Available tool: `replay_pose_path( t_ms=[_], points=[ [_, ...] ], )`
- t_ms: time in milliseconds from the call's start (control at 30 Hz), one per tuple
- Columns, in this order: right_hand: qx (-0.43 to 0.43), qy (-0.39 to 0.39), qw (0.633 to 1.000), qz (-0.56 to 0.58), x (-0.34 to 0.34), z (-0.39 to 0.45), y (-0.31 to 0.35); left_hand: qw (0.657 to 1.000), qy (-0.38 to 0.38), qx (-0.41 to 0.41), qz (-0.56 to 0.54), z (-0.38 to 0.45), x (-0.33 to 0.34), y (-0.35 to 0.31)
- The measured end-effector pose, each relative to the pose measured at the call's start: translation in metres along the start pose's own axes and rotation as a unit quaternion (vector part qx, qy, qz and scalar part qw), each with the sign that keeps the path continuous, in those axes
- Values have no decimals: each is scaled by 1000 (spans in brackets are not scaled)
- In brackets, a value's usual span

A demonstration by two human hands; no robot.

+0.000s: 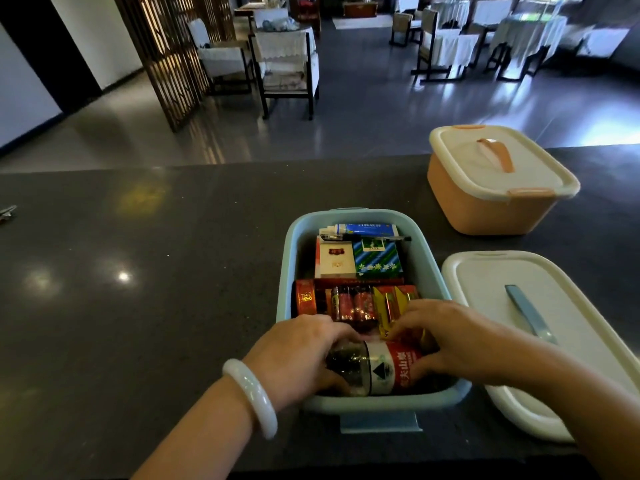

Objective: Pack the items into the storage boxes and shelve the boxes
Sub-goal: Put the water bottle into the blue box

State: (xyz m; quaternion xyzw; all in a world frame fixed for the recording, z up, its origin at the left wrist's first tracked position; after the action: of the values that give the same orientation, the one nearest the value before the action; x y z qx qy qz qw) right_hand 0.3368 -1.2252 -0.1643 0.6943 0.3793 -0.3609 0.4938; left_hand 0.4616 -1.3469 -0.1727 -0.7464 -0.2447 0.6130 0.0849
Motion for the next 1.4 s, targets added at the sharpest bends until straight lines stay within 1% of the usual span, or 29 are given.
replay_pose_path(
  t_ms=[67,233,400,567,767,933,1167,1400],
  points=[
    [10,8,1000,15,-3,-1,-2,1000,3,-1,5,0,0,0],
    [18,19,999,-25,4,1,0,1000,4,6,-13,-3,-2,0],
    [23,20,999,-44,9,6,-2,999,-8,13,29,-5,2,-3],
    [36,25,997,-60,12,12,-3,999,-11,10,32,-3,3,-1],
    [37,-1,992,-119,15,19,0,1000,-14,5,27,-1,2,1],
    [34,-17,992,-123,15,18,-2,999,-5,-1,39,2,2,0],
    [44,-35,989,-138,16,17,1,996,18,-5,87,9,2,-3],
    [52,-38,989,-135,15,15,4,996,7,-1,88,6,2,-3]
  ],
)
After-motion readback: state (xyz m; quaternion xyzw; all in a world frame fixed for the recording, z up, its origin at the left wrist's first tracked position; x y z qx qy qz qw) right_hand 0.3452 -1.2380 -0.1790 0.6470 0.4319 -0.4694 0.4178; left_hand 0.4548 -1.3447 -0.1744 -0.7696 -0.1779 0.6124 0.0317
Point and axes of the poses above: each hand's wrist, its own z-axis towards the middle knuckle, its own x-axis out of the palm, y = z × x, the point moved 6 cm from there along z, towards the middle knuckle, and after that the axes turned 4 degrees about -x, right-handed, at the moved point
